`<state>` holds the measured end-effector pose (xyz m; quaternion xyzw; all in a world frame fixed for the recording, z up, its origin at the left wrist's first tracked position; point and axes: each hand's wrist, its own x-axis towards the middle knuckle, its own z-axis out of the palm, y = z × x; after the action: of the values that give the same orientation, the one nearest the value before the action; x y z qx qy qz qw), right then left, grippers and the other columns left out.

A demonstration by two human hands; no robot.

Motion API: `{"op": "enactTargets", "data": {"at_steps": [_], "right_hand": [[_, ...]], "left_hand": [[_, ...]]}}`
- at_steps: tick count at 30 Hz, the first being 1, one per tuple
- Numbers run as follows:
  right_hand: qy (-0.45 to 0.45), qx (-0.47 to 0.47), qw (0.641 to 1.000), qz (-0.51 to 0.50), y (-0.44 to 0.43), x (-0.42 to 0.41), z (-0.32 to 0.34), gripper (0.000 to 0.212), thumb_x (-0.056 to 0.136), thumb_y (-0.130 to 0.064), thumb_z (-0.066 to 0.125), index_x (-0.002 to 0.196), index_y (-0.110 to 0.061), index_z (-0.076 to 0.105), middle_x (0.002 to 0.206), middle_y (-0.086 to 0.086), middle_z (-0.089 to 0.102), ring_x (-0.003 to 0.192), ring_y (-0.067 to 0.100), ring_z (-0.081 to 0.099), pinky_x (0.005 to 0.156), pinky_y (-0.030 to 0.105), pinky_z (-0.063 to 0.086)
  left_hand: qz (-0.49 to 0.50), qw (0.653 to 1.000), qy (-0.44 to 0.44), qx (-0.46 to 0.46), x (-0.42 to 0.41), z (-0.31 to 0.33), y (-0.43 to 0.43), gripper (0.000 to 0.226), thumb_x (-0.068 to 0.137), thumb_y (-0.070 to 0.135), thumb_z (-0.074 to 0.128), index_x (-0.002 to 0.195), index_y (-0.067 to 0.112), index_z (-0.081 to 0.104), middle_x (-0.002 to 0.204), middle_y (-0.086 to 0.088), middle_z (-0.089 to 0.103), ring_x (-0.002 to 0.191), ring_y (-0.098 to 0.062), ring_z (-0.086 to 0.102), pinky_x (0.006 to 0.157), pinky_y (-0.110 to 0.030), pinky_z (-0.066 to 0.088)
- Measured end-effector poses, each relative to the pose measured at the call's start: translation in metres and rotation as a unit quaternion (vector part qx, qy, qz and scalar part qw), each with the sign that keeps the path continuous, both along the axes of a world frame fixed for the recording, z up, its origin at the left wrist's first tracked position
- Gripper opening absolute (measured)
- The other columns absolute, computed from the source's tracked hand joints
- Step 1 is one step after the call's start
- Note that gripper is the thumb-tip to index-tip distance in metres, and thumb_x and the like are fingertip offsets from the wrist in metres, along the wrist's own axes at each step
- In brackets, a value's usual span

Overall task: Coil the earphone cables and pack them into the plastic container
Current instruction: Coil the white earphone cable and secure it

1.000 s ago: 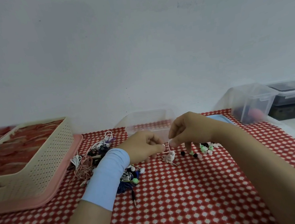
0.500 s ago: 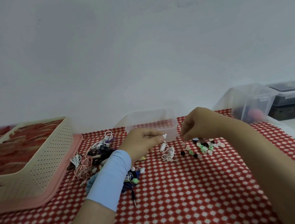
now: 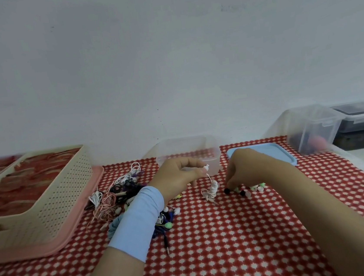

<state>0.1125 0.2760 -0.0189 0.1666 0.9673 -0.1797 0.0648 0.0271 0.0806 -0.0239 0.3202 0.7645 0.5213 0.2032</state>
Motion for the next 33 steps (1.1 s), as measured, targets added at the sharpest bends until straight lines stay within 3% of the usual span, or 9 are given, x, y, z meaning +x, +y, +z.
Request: {"op": "enactTargets", "data": {"at_steps": [3,6,10,12,16,19,25,33], "right_hand": [[0.047,-0.07,0.996,0.02,0.0,0.008,0.014,0.006,0.085,-0.019,0.079,0.084,-0.025,0.082,0.071,-0.015,0.075,0.056,0.004,0.067,0.055,0.017,0.054],[0.127,-0.165,0.978,0.018,-0.003,0.013,0.028,0.005,0.087,-0.016,0.078,0.089,-0.019,0.08,0.07,-0.008,0.075,0.048,0.008,0.06,0.048,0.018,0.047],[0.185,-0.315,0.931,0.009,-0.013,0.018,0.037,0.012,0.092,-0.017,0.074,0.092,-0.006,0.078,0.083,0.008,0.078,0.042,0.011,0.049,0.041,0.02,0.035],[0.185,-0.357,0.915,0.019,-0.018,0.02,0.037,0.014,0.094,-0.016,0.071,0.093,-0.003,0.077,0.081,0.006,0.077,0.043,0.011,0.047,0.042,0.02,0.031],[0.174,-0.39,0.904,0.03,-0.023,0.02,0.034,0.015,0.098,-0.01,0.064,0.099,0.001,0.075,0.061,-0.005,0.071,0.041,0.009,0.045,0.042,0.018,0.03],[0.177,-0.43,0.885,0.017,-0.025,0.017,0.031,0.014,0.096,-0.013,0.066,0.1,-0.005,0.077,0.074,0.0,0.074,0.046,0.012,0.046,0.042,0.019,0.029],[0.167,-0.488,0.857,-0.004,-0.023,0.01,0.023,0.015,0.089,-0.015,0.071,0.1,-0.008,0.08,0.091,0.011,0.073,0.048,0.013,0.048,0.039,0.018,0.028],[0.16,-0.502,0.85,-0.011,-0.02,0.008,0.02,0.018,0.086,-0.015,0.073,0.101,-0.008,0.08,0.1,0.016,0.075,0.051,0.015,0.052,0.039,0.019,0.034]], "left_hand": [[-0.005,1.0,-0.018,0.018,-0.001,0.0,-0.001,0.009,0.089,0.019,0.07,0.098,0.017,0.071,0.077,0.001,0.074,0.058,-0.01,0.06,0.049,-0.016,0.041],[-0.009,0.999,-0.022,0.021,-0.002,-0.001,-0.001,0.009,0.09,0.02,0.07,0.098,0.018,0.071,0.092,-0.005,0.076,0.057,-0.011,0.06,0.049,-0.022,0.039],[-0.005,0.999,-0.036,0.038,-0.002,0.0,0.0,0.011,0.09,0.02,0.069,0.101,0.019,0.071,0.082,0.007,0.075,0.056,-0.01,0.058,0.047,-0.019,0.04],[-0.007,0.998,-0.037,0.04,-0.003,-0.001,0.0,0.012,0.091,0.021,0.067,0.102,0.023,0.071,0.082,0.009,0.075,0.058,-0.01,0.059,0.049,-0.02,0.04],[0.003,0.998,-0.039,0.043,-0.006,-0.004,-0.002,0.014,0.092,0.023,0.066,0.105,0.027,0.07,0.085,0.006,0.076,0.06,-0.007,0.06,0.05,-0.018,0.041],[-0.002,0.998,-0.048,0.051,-0.007,-0.004,-0.002,0.016,0.093,0.024,0.066,0.108,0.02,0.071,0.078,0.009,0.074,0.06,-0.002,0.061,0.049,-0.016,0.04],[-0.015,0.994,-0.07,0.084,-0.006,-0.004,-0.003,0.017,0.093,0.019,0.065,0.109,0.013,0.07,0.09,0.001,0.076,0.06,-0.006,0.057,0.048,-0.017,0.038],[-0.023,0.991,-0.083,0.107,-0.007,-0.006,-0.003,0.016,0.094,0.013,0.063,0.107,0.008,0.071,0.083,-0.001,0.073,0.058,-0.006,0.054,0.05,-0.016,0.041]]}}
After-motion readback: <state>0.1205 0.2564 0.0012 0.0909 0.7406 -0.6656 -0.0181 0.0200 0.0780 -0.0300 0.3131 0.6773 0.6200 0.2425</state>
